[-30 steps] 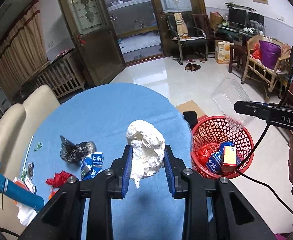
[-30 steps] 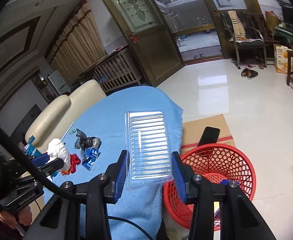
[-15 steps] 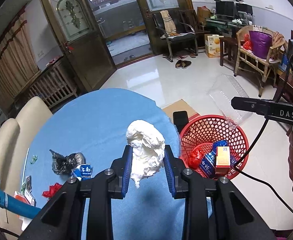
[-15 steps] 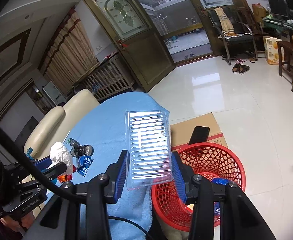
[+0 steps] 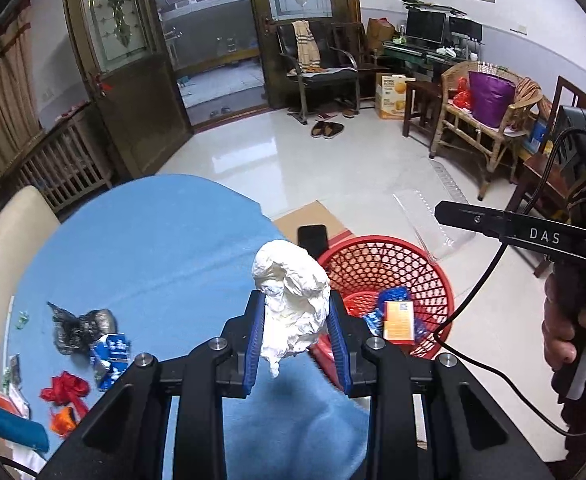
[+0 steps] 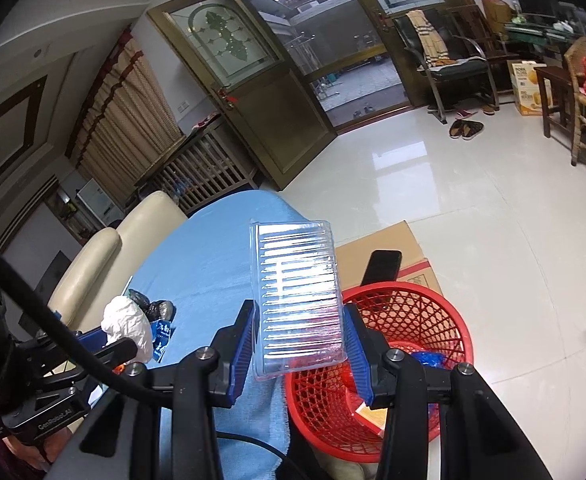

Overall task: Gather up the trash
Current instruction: 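Carry the clear tray and white tissue over the red basket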

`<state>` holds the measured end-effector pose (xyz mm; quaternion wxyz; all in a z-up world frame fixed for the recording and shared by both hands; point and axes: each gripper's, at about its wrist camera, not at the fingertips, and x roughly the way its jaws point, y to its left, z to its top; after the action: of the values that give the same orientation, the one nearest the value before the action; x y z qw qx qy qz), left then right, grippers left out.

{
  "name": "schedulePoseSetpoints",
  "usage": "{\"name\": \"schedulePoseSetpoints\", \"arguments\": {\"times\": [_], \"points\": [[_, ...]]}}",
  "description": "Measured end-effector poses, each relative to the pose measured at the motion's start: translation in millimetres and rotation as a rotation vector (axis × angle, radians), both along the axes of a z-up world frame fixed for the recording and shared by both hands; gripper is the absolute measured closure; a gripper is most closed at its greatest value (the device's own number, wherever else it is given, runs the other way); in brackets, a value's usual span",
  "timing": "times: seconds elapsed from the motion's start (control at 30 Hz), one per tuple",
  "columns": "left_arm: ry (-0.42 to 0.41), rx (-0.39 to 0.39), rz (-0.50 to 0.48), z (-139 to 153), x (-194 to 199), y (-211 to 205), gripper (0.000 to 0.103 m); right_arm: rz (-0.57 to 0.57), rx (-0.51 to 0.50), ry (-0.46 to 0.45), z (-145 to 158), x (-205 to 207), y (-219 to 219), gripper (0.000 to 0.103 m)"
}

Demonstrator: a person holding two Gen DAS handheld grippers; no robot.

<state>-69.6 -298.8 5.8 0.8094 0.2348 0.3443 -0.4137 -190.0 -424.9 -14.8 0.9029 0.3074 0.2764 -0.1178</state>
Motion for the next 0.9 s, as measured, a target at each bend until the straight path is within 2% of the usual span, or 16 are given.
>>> {"name": "schedulePoseSetpoints", "arguments": {"times": [0.57,0.9], "points": [[0.083,0.048,-0.106,-30.4,-15.8,-44.6,0.071,-0.108,0.080,0.056,-29.7,-17.3,-35.1,0.058],[0.116,0.060,-0.143,-44.6,-21.5,-60.9,0.070,-0.130,0.117,0.076,-44.1,-19.7,-45.4,0.058]]}}
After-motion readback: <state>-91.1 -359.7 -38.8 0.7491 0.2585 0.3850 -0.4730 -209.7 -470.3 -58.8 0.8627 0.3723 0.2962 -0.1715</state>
